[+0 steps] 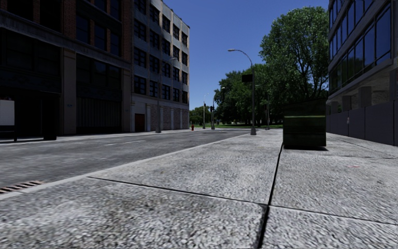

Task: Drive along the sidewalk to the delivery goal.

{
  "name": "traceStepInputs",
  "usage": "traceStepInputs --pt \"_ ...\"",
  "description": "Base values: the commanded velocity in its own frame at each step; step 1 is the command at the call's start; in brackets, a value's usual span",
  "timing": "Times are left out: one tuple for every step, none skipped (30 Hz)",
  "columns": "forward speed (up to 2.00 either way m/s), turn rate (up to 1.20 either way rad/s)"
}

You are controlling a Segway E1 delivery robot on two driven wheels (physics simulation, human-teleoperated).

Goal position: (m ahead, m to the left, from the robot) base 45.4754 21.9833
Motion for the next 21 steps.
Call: traceStepInputs --pt "2.00 0.00" --pt "2.00 0.00" --pt "2.00 0.00" --pt "2.00 0.00" --pt "2.00 -0.02" --pt "2.00 -0.16" --pt "2.00 -0.16" --pt "2.00 -0.24" --pt "2.00 -0.28" --pt "2.00 -0.35" --pt "2.00 -0.40" --pt "2.00 -0.42" --pt "2.00 -0.42" --pt "2.00 -0.42" --pt "2.00 -0.42" --pt "2.00 -0.42" --pt "2.00 -0.42" --pt "2.00 -0.42" --pt "2.00 -0.42" --pt "2.00 -0.42" --pt "2.00 -0.42"
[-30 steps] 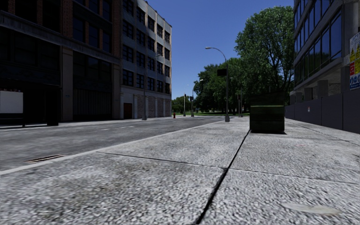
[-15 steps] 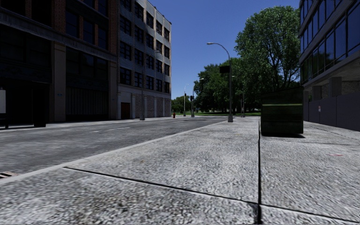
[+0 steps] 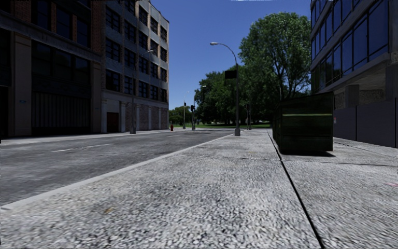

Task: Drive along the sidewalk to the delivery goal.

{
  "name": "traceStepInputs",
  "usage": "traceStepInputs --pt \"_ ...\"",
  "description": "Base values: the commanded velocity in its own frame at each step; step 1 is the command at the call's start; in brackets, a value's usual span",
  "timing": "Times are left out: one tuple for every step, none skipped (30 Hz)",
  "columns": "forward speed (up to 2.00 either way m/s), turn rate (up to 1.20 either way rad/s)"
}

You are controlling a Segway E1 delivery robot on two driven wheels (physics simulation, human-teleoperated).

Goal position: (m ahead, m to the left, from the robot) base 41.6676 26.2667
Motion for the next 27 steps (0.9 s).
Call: traceStepInputs --pt "2.00 -0.42" --pt "2.00 -0.42" --pt "2.00 -0.42" --pt "2.00 -0.42" --pt "2.00 -0.42" --pt "2.00 -0.42" --pt "2.00 -0.42" --pt "2.00 -0.42" --pt "2.00 -0.42" --pt "2.00 -0.42" --pt "2.00 -0.42" --pt "2.00 -0.42" --pt "2.00 -0.42" --pt "2.00 -0.42" --pt "2.00 -0.42" --pt "2.00 -0.42" --pt "2.00 -0.42" --pt "2.00 -0.42" --pt "2.00 -0.42" --pt "2.00 -0.42" --pt "2.00 -0.42" --pt "2.00 -0.42" --pt "2.00 -0.42" --pt "2.00 -0.42" --pt "2.00 -0.42" --pt "2.00 -0.42" --pt "2.00 -0.42"
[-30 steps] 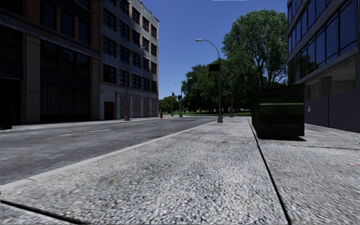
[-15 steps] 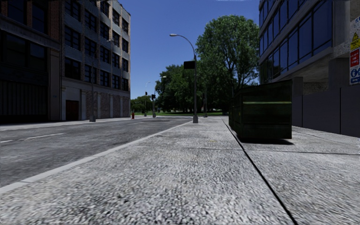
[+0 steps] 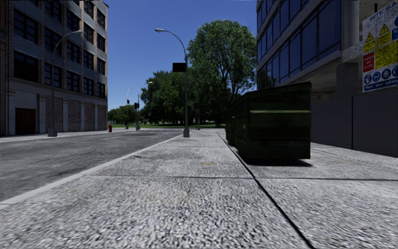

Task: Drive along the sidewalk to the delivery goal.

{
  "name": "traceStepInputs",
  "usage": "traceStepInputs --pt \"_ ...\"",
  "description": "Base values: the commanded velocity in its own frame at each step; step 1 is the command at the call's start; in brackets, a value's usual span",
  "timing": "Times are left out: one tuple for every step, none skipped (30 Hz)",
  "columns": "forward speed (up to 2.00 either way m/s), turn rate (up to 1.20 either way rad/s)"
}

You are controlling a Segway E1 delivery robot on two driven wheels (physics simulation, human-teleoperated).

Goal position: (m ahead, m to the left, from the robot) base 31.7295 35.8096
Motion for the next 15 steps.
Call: traceStepInputs --pt "2.00 -0.38" --pt "2.00 -0.26" --pt "2.00 -0.19" --pt "2.00 -0.09" --pt "2.00 -0.01" --pt "2.00 0.00" --pt "2.00 0.00" --pt "2.00 0.00" --pt "2.00 0.00" --pt "2.00 0.00" --pt "2.00 0.00" --pt "2.00 0.00" --pt "2.00 0.00" --pt "2.00 0.00" --pt "2.00 0.00"
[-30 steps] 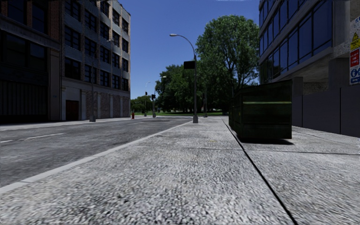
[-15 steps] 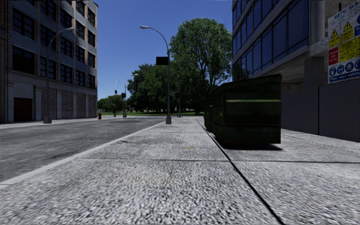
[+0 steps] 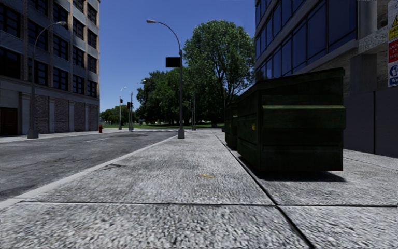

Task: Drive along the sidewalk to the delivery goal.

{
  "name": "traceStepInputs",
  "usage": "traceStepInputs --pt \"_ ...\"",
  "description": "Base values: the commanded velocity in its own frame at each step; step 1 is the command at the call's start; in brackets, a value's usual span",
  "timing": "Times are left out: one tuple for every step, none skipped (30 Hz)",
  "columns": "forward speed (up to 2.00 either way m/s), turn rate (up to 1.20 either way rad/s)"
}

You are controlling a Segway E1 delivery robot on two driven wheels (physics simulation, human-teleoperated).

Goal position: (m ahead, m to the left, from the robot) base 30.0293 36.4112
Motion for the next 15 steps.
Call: traceStepInputs --pt "2.00 0.00" --pt "2.00 0.00" --pt "2.00 0.00" --pt "2.00 0.00" --pt "2.00 0.00" --pt "2.00 0.00" --pt "2.00 0.00" --pt "2.00 0.00" --pt "2.00 -0.16" --pt "2.00 -0.22" --pt "2.00 -0.23" --pt "2.00 -0.24" --pt "2.00 -0.24" --pt "2.00 -0.24" --pt "2.00 -0.24"
